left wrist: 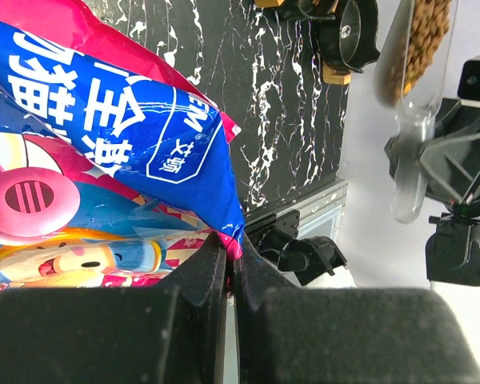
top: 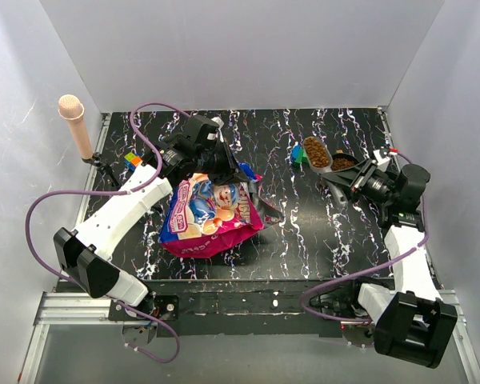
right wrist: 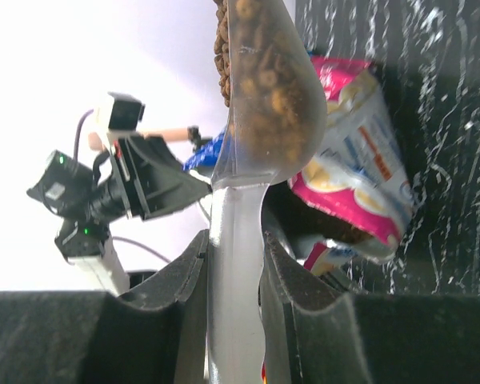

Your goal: Serve the pet food

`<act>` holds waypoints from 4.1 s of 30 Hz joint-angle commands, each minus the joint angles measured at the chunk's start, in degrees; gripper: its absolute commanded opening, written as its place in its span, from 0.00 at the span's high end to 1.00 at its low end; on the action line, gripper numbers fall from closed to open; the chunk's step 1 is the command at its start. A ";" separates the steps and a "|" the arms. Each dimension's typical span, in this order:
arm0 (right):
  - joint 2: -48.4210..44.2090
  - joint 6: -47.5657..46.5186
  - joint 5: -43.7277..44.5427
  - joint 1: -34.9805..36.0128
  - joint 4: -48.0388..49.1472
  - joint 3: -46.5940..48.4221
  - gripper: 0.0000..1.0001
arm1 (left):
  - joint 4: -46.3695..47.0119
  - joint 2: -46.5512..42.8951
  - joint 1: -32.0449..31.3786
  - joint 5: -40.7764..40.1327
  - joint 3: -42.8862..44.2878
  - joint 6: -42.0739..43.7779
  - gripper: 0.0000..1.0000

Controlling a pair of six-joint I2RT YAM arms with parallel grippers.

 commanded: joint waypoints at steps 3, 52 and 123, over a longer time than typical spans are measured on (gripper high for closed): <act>1.13 -1.36 4.34 -6.39 5.74 0.47 0.99 | 5.62 -5.25 -0.28 6.98 3.40 1.25 1.00; 5.53 -1.10 21.92 -31.10 9.70 -16.50 0.99 | -2.82 -1.56 -0.10 12.52 9.47 9.42 1.00; 16.25 6.21 32.74 -29.69 -60.53 25.42 0.99 | 1.58 -6.13 0.07 9.35 -0.02 -0.77 1.00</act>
